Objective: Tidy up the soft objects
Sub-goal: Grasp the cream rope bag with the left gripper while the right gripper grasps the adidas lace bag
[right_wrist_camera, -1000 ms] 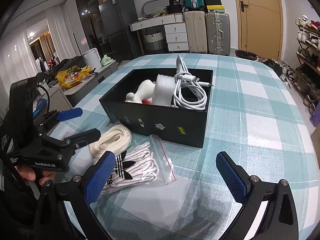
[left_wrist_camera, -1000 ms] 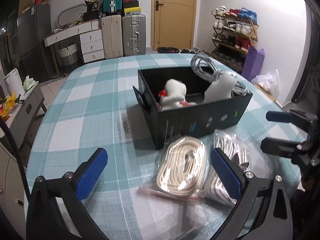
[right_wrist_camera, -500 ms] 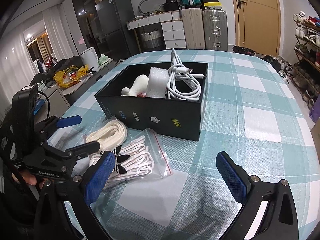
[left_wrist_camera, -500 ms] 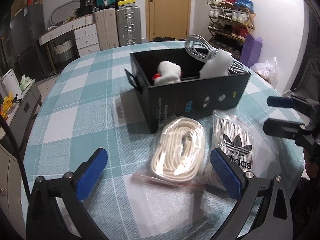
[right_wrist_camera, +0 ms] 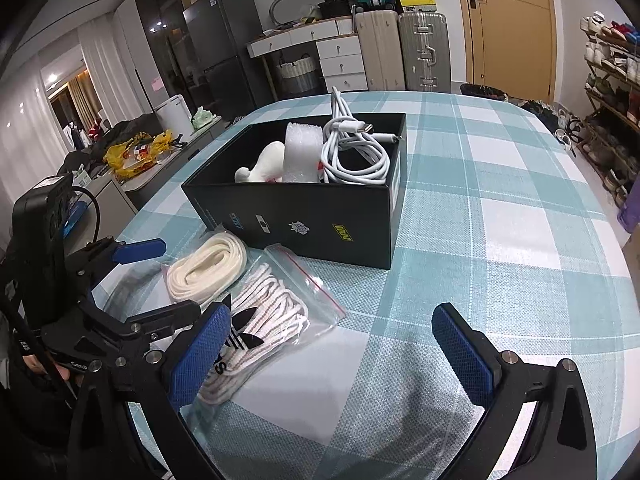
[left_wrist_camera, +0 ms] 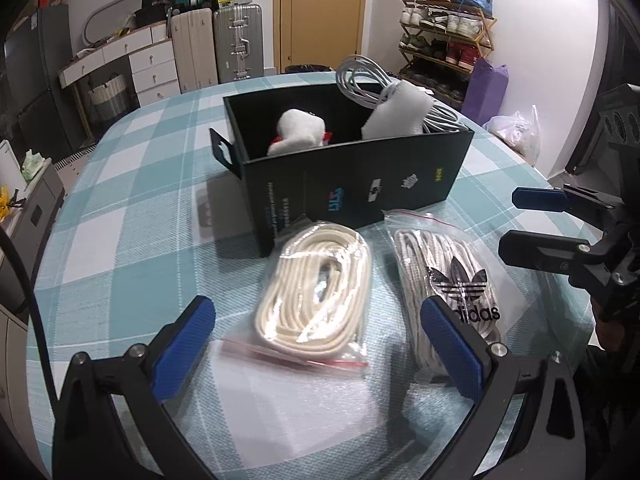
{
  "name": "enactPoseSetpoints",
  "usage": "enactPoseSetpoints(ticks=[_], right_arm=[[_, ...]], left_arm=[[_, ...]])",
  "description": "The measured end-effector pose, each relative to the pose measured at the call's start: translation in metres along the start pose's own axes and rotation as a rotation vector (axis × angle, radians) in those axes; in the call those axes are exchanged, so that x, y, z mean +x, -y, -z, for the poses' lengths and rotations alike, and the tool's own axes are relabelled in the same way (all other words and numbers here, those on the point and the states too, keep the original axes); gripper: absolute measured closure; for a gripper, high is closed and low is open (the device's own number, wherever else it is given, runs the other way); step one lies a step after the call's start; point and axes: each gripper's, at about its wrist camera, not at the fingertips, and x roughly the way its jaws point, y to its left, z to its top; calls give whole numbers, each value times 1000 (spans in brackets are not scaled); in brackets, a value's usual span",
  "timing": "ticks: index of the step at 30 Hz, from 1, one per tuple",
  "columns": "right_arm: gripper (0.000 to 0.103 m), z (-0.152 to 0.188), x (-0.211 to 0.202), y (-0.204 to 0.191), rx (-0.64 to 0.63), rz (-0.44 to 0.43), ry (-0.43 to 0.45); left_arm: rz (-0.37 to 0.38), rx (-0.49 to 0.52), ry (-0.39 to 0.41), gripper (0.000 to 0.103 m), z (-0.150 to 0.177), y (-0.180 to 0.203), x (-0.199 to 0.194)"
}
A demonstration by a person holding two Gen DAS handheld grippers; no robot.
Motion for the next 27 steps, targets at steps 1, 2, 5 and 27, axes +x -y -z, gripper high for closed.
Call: enactPoseSetpoints(ticks=[1, 2, 5, 27], right_arm=[[1, 0, 0, 0, 0, 0, -1], [1, 1, 0, 1, -1, 2, -2], [1, 2, -1, 2, 2, 6, -3], [1, 15, 22, -43, -94, -35, -116]], left_arm=[[7, 1, -5, 0, 0, 2, 1], [11, 2, -9, 0, 0, 4, 2], [23, 10, -14, 0, -1, 9, 4], [-23, -54, -19, 0, 4, -17, 3]])
